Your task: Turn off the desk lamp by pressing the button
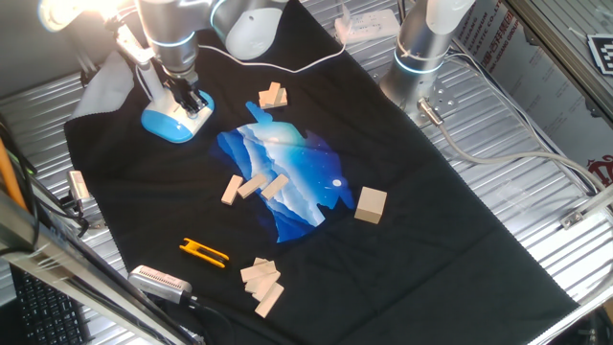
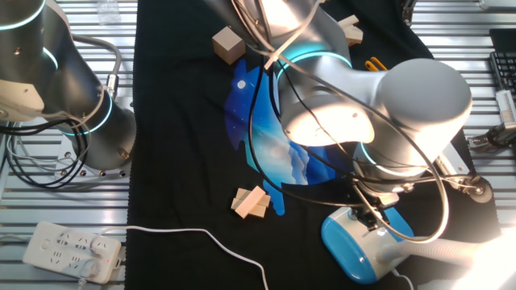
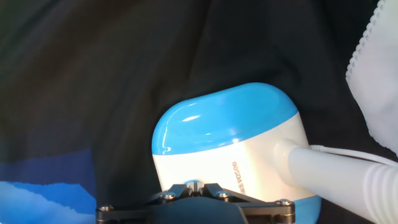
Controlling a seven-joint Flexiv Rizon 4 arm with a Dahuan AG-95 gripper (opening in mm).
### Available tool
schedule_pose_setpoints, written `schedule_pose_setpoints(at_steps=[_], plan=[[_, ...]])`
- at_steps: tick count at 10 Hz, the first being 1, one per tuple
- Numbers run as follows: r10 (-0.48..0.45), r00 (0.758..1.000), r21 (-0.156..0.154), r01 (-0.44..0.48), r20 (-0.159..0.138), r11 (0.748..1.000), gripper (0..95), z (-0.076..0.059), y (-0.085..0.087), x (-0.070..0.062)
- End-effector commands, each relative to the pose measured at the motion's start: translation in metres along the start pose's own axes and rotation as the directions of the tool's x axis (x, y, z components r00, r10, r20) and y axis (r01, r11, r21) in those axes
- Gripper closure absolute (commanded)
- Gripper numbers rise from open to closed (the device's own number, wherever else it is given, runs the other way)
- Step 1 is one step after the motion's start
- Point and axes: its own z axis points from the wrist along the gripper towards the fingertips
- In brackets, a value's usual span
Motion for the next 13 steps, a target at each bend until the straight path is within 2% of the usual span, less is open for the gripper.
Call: schedule_pose_setpoints(at_steps=[1, 11, 13], plan=[[0.001, 1.000, -0.003, -0.001, 0.000, 1.000, 95.0, 0.0005, 0.0007, -0.0007], [0.004, 1.000, -0.011, -0.004, 0.002, 1.000, 95.0, 0.0038, 0.0017, 0.0002], [0.004, 1.000, -0.004, -0.004, -0.001, 1.000, 95.0, 0.0060, 0.0026, -0.0010]])
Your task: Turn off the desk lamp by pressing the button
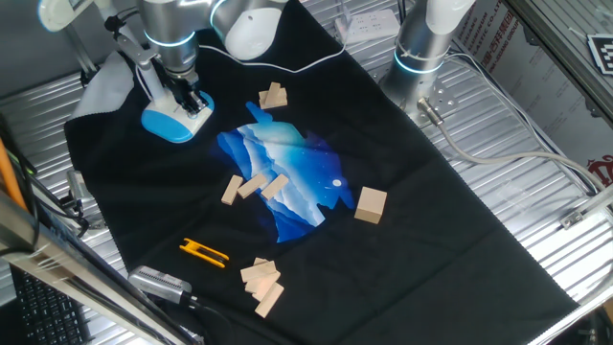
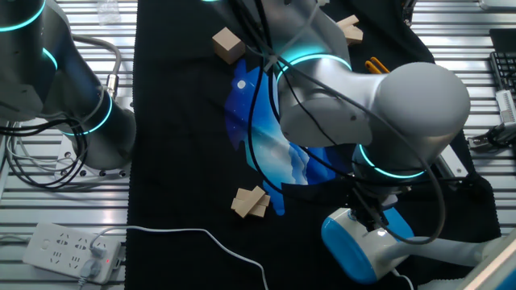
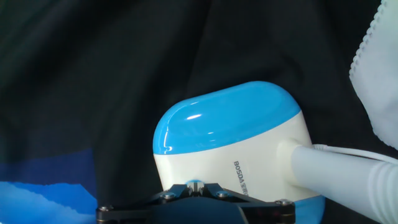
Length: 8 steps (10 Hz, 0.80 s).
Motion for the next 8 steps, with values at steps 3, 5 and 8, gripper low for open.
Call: schedule_pose_setpoints(at_steps=[3, 5, 8], plan=[[0.001, 1.000, -0.002, -0.001, 0.006, 1.000, 95.0, 0.0057, -0.0009, 0.0024], [0.003, 1.000, -0.011, -0.003, 0.008, 1.000, 95.0, 0.0066, -0.0014, 0.0031], [0.007, 1.000, -0.010, -0.007, 0.002, 1.000, 95.0, 0.0022, 0.0019, 0.0004]])
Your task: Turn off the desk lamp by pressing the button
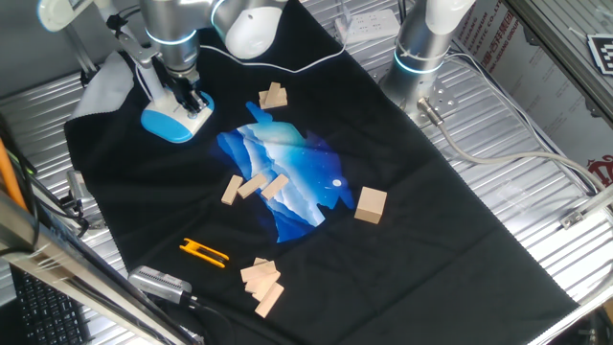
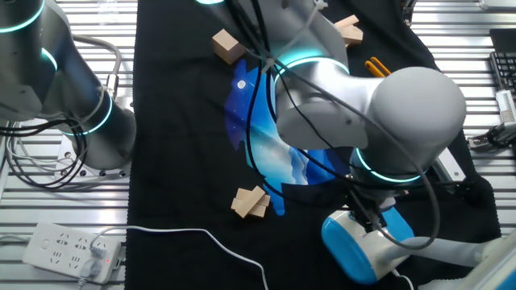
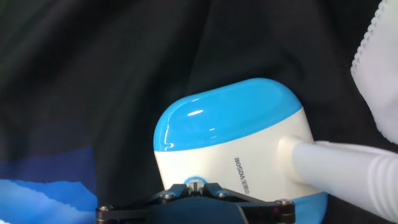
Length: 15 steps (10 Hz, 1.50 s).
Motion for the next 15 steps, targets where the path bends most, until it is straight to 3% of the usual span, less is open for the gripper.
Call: schedule_pose_setpoints(at_steps=[1, 2, 9, 12, 13, 15], plan=[[0.000, 1.000, 0.036, 0.001, -0.029, 0.999, 95.0, -0.003, 0.005, -0.003], [0.003, 0.999, 0.046, -0.001, -0.045, 0.999, 95.0, -0.008, 0.010, -0.004], [0.021, 0.999, 0.020, -0.020, -0.035, 1.000, 95.0, -0.017, 0.020, -0.007], [0.065, 0.997, -0.045, -0.067, -0.030, 0.997, 95.0, -0.022, 0.034, -0.016], [0.099, 0.995, -0.100, -0.101, -0.021, 0.990, 95.0, -0.024, 0.042, -0.018], [0.118, 0.993, -0.096, -0.120, -0.026, 0.988, 95.0, -0.024, 0.063, -0.025]])
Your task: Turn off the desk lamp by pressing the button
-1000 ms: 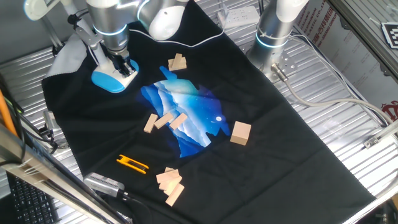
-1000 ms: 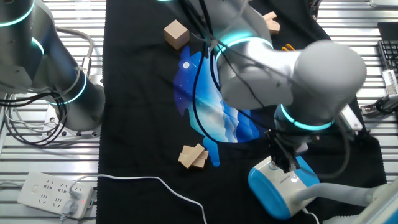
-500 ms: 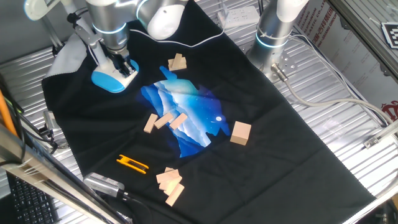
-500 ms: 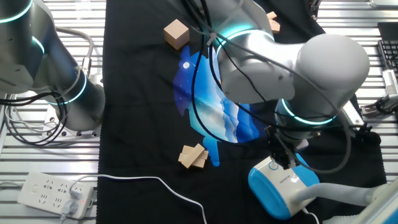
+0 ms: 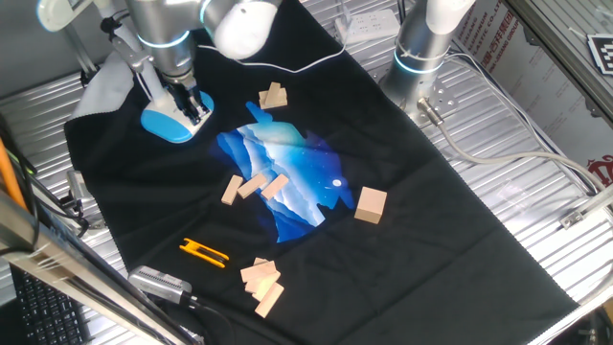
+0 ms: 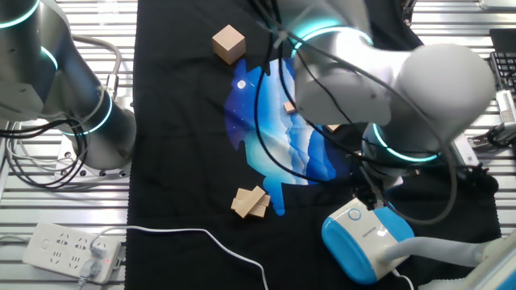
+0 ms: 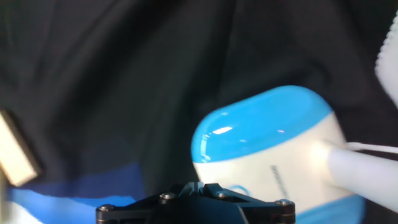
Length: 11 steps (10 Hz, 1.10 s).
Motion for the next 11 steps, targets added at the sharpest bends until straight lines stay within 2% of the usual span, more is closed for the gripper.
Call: schedule_pose_setpoints(at_steps=[1, 2, 6, 7, 11], plan=[[0.031, 1.000, 0.002, -0.031, 0.001, 1.000, 95.0, 0.002, 0.024, -0.004], [0.027, 1.000, 0.024, -0.027, -0.002, 0.999, 95.0, 0.005, 0.033, -0.008], [0.022, 1.000, 0.027, -0.022, -0.004, 0.999, 95.0, 0.007, 0.049, -0.009], [-0.006, 1.000, 0.051, 0.007, -0.011, 0.999, 95.0, 0.005, 0.051, -0.007], [-0.051, 0.999, 0.042, 0.051, -0.015, 0.998, 95.0, 0.003, 0.057, -0.003]])
